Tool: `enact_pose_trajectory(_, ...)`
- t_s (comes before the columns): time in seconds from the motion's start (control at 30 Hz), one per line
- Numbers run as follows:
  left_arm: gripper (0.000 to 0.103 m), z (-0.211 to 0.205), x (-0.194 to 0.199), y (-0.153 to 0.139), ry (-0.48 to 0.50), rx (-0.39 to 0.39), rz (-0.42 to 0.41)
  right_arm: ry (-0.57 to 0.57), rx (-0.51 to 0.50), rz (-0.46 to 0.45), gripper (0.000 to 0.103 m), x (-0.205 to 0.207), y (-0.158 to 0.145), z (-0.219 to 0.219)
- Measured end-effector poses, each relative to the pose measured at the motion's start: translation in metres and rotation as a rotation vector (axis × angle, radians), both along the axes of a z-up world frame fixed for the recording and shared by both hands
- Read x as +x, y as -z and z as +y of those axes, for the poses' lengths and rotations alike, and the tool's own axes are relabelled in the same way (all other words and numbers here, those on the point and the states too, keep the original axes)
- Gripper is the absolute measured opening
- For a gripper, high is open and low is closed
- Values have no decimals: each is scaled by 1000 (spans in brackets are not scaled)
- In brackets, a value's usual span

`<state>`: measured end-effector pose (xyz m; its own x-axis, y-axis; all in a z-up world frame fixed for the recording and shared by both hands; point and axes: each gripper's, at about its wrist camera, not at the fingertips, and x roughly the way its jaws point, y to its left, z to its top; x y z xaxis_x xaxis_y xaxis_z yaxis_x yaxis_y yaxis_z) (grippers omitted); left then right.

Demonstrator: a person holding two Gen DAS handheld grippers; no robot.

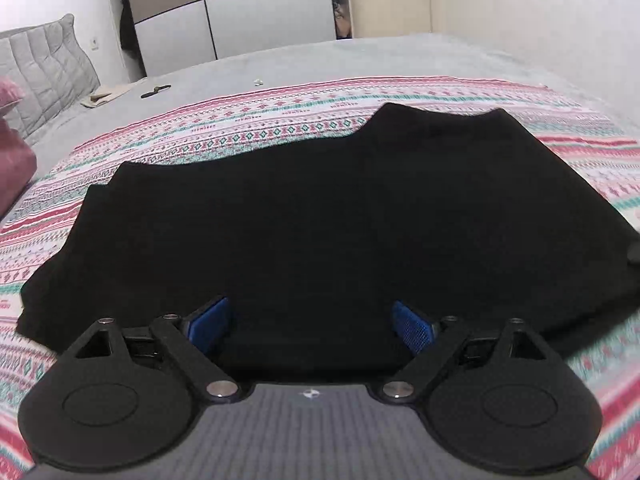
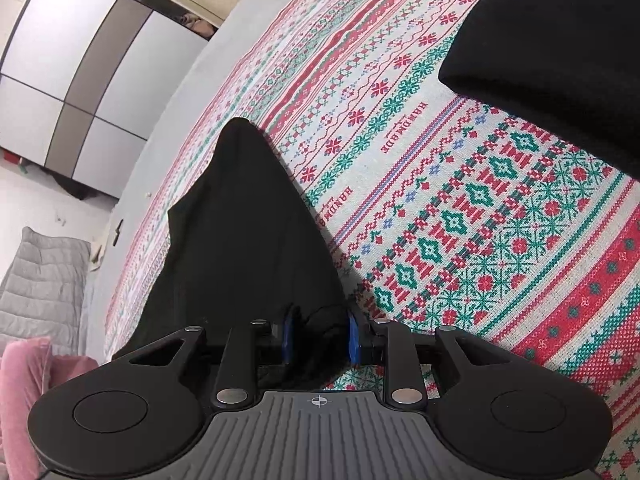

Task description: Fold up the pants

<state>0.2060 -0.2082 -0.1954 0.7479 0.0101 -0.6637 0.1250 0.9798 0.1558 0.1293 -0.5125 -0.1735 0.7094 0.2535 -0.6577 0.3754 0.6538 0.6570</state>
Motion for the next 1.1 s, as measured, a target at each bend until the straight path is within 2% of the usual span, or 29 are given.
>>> enact_pose_trajectory(0.07, 103, 3, -1, 0, 11, 7, -1, 7, 6, -3, 26, -1, 0, 0)
enact_pose_trajectory(0.23, 103, 14, 8, -10, 10, -36, 23, 34, 25, -18, 26, -3, 2, 0)
enact_pose_trajectory(0.43, 103, 37, 23, -25, -41, -39, -5, 72, -17, -40, 15, -4, -6, 11)
enact_pose_trajectory(0.53, 103, 33, 36, -8, -15, 1, 72, 73, -101, -73, 13, -2, -20, 27)
enact_pose_trajectory(0.6, 103, 37, 37, -3, -14, -40, 79, 79, -170, -72, 12, 0, -28, 37)
enact_pose_trajectory(0.67, 103, 42, 42, -9, 35, -37, 99, 84, -231, -77, 11, 2, -36, 47)
enact_pose_trajectory(0.83, 103, 78, 56, -34, 80, -49, 118, 70, -347, -133, 11, 6, -55, 72)
enact_pose_trajectory(0.93, 103, 96, 58, -33, 101, -14, 106, 62, -413, -166, 11, 10, -67, 89)
enact_pose_trajectory(1.0, 103, 115, 61, -28, 127, -62, 104, 61, -457, -179, 10, 13, -74, 100)
enact_pose_trajectory(1.1, 103, 137, 68, -28, 137, -198, 138, 59, -543, -198, 10, 21, -82, 120)
